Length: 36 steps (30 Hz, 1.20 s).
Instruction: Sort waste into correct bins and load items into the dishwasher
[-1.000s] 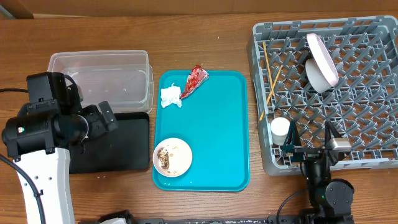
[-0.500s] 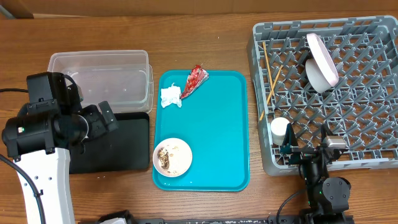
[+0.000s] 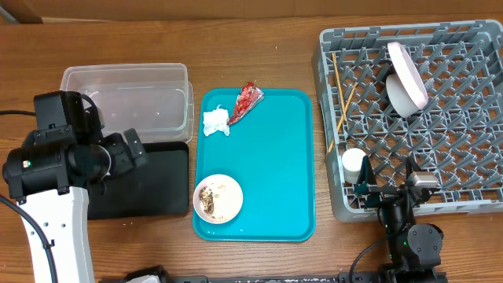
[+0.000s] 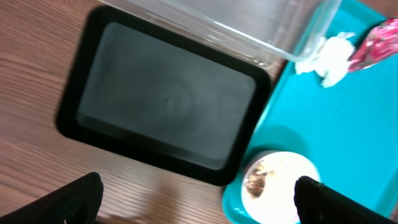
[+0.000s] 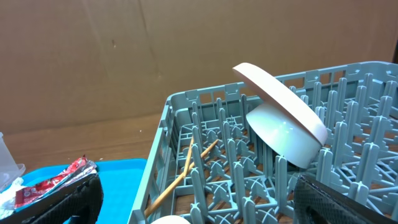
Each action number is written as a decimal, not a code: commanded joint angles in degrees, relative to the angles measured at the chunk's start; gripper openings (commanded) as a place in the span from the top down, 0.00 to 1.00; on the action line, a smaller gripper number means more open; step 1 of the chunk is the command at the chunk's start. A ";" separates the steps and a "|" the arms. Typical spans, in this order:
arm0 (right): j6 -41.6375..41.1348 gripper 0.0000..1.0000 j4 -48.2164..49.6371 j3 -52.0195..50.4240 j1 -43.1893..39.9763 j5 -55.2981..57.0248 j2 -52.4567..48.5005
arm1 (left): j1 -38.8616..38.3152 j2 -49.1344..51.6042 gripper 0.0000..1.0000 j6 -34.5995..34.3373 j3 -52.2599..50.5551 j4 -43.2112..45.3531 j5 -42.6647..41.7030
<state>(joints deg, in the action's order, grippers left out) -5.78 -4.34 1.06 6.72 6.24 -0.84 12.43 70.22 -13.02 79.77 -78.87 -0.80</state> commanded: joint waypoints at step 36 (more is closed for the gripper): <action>-0.17 0.00 0.17 -0.59 -0.37 0.11 0.55 | -39.47 11.28 0.04 -8.31 0.63 22.53 -0.26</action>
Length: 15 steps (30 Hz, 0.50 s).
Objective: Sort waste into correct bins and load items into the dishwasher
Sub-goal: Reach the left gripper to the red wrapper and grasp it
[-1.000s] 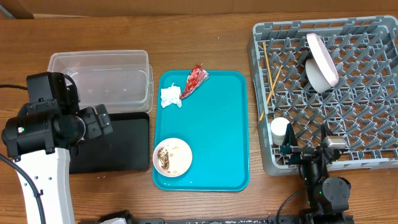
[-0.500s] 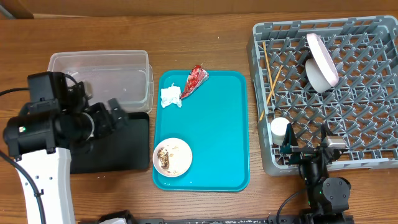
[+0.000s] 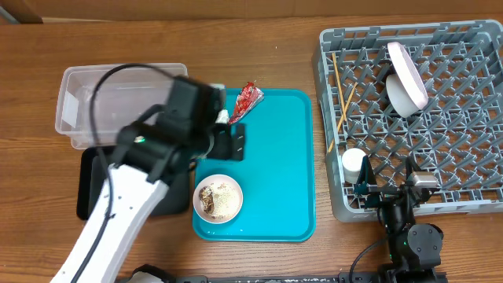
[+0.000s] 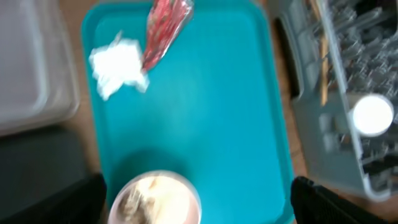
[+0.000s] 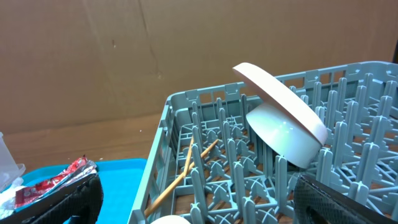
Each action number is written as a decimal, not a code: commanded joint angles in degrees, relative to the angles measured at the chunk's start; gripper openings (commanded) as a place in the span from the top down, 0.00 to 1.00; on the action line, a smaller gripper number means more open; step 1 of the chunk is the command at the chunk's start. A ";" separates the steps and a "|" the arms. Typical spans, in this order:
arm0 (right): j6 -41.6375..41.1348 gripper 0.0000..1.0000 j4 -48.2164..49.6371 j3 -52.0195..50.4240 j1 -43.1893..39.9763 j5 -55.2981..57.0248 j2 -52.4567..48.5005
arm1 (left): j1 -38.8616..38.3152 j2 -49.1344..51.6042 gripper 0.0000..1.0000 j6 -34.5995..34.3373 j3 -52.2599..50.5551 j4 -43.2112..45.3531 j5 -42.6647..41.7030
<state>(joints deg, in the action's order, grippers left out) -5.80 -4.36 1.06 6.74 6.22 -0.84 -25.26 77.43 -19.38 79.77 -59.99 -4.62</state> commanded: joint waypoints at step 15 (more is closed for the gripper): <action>-0.15 0.00 0.20 -0.59 -0.39 0.13 0.55 | -1.77 33.00 0.09 2.64 3.76 24.41 9.62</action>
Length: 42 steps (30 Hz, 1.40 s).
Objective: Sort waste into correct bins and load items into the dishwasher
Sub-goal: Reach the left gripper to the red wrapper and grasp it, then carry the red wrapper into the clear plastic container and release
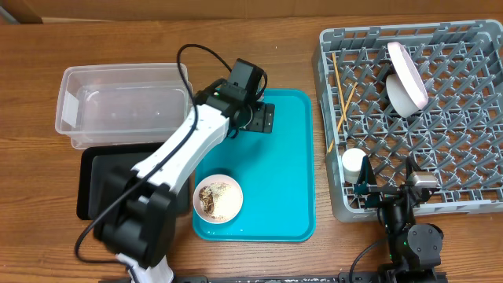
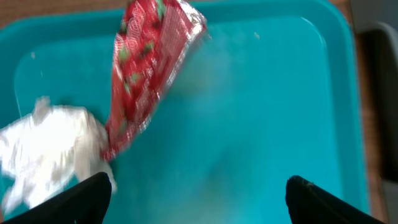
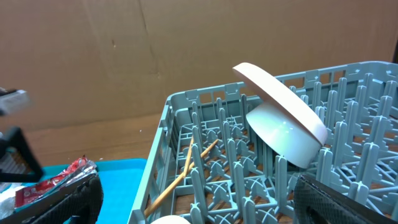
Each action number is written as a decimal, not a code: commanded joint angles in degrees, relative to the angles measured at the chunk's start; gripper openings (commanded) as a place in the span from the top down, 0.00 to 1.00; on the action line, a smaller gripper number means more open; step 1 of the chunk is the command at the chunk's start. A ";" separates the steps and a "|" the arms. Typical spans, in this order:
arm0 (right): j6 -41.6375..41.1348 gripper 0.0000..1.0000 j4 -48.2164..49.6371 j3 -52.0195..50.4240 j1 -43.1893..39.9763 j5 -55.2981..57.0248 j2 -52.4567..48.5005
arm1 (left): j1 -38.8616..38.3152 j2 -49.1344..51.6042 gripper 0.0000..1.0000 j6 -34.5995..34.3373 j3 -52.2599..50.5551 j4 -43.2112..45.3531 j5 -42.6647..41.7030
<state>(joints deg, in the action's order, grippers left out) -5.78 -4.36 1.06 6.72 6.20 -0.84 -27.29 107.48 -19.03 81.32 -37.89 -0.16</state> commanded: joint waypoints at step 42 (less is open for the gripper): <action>-0.17 0.00 0.20 -0.59 -0.37 0.17 0.55 | 5.07 -1.64 0.96 -2.95 20.55 -24.06 7.41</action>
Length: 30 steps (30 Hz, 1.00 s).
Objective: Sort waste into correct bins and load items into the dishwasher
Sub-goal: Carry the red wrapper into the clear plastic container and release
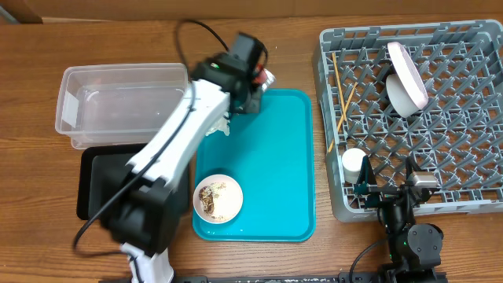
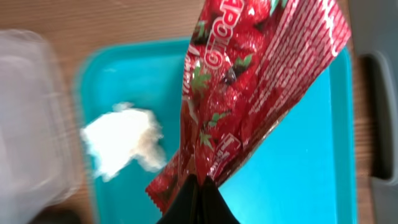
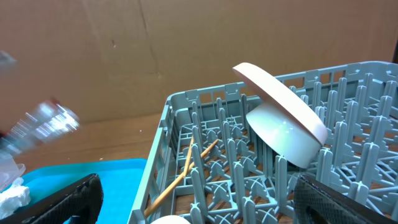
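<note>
My left gripper (image 2: 200, 186) is shut on a red strawberry-print wrapper (image 2: 249, 93). It holds the wrapper in the air over the far left corner of the teal tray (image 1: 275, 173). The wrapper (image 1: 267, 77) shows beside the gripper in the overhead view. A crumpled white napkin (image 2: 121, 140) lies on the tray below. A small white dish with food scraps (image 1: 218, 197) sits at the tray's near left. My right gripper (image 3: 199, 202) is open at the near edge of the grey dish rack (image 1: 471, 196), with nothing between its fingers.
A clear plastic bin (image 1: 118, 106) and a black bin (image 1: 98, 189) stand left of the tray. The rack holds a white bowl (image 1: 405, 79), chopsticks (image 1: 339, 102) and a white cup (image 1: 354, 163). Bare wood lies between the tray and the rack.
My left gripper was open low over the wrapper lying on the tray. Now it is shut on the wrapper and holds it off the tray. The right arm is unchanged.
My left gripper was open above the black bin, then above the tray, then close over the wrapper and napkin. Now it holds the wrapper lifted over the tray's far left corner. The right gripper has stayed open at the rack throughout.
</note>
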Each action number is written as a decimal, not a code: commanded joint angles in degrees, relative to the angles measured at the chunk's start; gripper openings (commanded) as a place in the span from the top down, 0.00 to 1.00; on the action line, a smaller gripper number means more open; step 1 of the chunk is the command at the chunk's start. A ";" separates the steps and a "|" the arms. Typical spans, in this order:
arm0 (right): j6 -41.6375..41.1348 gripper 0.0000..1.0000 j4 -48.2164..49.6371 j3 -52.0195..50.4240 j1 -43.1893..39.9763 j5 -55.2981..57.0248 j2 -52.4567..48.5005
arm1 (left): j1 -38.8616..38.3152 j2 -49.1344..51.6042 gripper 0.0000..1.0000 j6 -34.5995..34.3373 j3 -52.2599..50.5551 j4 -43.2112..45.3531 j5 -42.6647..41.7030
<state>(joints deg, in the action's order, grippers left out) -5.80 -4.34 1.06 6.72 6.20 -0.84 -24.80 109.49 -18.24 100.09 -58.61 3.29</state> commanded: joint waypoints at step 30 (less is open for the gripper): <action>-0.15 0.00 0.17 -0.59 -0.37 0.15 0.55 | 21.84 -4.79 0.37 -40.94 1.27 -8.74 1.27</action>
<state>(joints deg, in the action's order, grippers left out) -5.78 -4.36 1.06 6.72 6.22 -0.84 -2.63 104.36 -57.52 101.62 -67.44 4.10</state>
